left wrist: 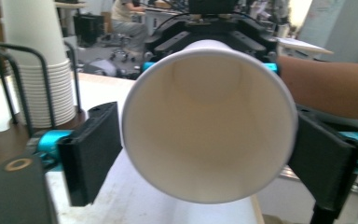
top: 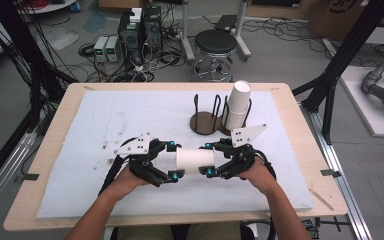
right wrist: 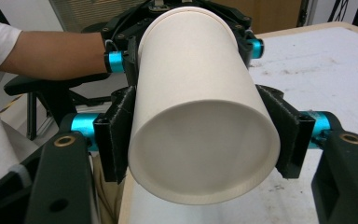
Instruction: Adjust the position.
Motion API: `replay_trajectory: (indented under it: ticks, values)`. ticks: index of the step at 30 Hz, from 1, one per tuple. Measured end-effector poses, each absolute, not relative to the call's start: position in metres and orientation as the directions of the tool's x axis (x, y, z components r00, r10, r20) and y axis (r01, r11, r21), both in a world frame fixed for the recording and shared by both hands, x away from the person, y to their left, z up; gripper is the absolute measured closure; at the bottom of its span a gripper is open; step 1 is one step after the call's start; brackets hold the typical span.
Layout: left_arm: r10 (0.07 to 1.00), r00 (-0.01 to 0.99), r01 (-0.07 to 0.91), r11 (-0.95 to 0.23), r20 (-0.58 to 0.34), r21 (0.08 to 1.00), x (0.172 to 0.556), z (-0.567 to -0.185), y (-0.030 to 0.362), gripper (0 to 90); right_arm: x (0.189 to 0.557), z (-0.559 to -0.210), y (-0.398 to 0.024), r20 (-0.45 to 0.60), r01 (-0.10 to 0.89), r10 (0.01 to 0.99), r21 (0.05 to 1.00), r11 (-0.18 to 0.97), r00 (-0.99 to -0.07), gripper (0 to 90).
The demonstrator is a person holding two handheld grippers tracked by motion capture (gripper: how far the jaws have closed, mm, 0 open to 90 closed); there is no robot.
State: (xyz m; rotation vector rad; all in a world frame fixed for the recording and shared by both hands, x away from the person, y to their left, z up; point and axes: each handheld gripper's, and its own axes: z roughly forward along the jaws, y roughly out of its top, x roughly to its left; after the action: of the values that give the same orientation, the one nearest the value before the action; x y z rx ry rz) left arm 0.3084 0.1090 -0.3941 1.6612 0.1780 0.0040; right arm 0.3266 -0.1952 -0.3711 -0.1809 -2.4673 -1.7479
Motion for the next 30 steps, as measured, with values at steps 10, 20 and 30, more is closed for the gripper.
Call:
replay_trajectory:
  ticks: [10, 20, 30]
  values:
    - [0.129, 0.989, 0.083, -0.114, -0.068, 0.99, 0.308, -0.389, 0.113, 27.0, 0.326, -0.373, -0.193, 0.165, 0.165, 0.032, 0.918, 0.361, -0.986, 35.4]
    - [0.154, 0.987, 0.079, -0.17, -0.052, 0.982, 0.308, -0.382, 0.114, 27.7, 0.325, -0.368, -0.196, 0.18, 0.208, 0.111, 0.912, 0.353, -0.977, 20.6]
    - [0.178, 0.984, 0.047, -0.387, 0.025, 0.921, 0.312, -0.359, 0.105, 27.6, 0.318, -0.346, -0.192, 0.014, 0.086, 0.153, 0.872, 0.482, -0.988, 20.6]
